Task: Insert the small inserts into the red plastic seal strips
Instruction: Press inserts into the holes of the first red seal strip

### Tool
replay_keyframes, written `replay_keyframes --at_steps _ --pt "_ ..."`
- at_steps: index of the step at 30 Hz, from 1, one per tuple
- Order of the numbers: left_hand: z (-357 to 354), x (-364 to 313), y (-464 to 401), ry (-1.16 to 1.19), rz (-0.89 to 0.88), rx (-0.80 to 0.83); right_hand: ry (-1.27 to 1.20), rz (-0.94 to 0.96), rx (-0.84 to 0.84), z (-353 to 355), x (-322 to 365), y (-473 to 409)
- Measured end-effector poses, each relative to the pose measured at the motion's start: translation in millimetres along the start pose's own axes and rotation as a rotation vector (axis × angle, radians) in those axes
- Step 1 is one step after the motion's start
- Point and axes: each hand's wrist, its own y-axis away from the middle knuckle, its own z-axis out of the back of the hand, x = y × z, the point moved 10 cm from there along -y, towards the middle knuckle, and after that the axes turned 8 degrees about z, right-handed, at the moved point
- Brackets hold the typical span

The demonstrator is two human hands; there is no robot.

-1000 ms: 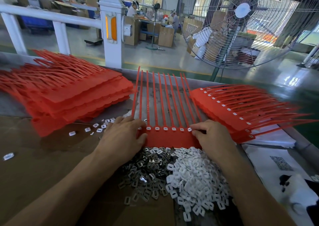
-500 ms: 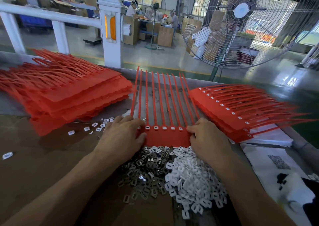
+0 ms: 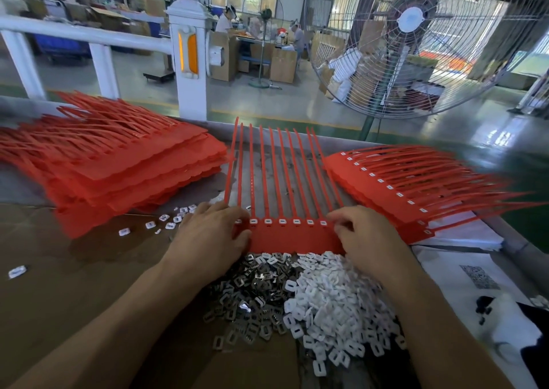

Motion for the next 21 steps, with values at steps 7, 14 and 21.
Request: replay_keyframes --at_steps 7,14,21 --pt "0.7 -0.6 0.4 -0.001 -0.008 -0.014 -0.077 -0.029 0.177 0.3 -9.6 3.5" --pt "0.4 0.2 -0.5 0.004 -0.005 -0.017 -0.086 -0.013 0.309 -13.1 0.8 9.8" --pt "0.5 0.3 -0.4 0.003 -0.009 -0.027 -0.117 0.002 0.317 -15.2 2.5 10.0"
